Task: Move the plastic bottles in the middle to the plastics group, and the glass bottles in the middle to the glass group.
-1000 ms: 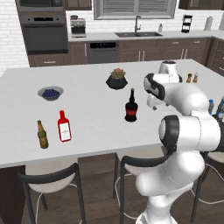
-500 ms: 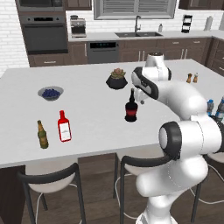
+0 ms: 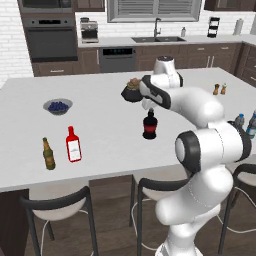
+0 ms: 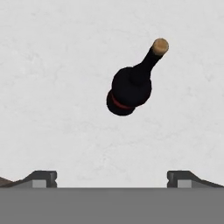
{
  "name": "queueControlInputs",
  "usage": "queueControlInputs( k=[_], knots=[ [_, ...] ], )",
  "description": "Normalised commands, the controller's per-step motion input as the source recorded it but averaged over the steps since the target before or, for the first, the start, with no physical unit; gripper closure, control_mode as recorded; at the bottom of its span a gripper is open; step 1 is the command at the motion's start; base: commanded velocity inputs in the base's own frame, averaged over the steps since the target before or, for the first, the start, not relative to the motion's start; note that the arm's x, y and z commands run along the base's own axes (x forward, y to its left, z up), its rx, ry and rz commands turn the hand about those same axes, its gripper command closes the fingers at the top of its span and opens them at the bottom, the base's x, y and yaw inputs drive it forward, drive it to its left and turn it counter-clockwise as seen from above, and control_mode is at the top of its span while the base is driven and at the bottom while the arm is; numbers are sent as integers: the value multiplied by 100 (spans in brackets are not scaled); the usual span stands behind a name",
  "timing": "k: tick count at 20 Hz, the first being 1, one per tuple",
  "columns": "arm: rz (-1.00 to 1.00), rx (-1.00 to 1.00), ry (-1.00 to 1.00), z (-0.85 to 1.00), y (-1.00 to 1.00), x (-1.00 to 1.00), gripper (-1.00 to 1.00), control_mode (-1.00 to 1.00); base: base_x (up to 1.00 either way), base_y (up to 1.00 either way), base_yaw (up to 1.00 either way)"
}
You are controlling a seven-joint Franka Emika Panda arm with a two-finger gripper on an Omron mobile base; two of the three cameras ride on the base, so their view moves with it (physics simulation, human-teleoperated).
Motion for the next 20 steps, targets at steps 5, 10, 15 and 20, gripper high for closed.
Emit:
queueControlInputs(
  k=[5, 10, 15, 20],
  knots=[
    [0, -3, -1, -10, 1, 35, -100, -100, 0, 0, 0],
    [0, 0, 0, -19, -6, 18, -100, -100, 0, 0, 0],
    [0, 0, 0, -18, -4, 21, -100, -100, 0, 0, 0],
    [0, 2, 0, -15, -1, 26, -100, -100, 0, 0, 0]
  ],
)
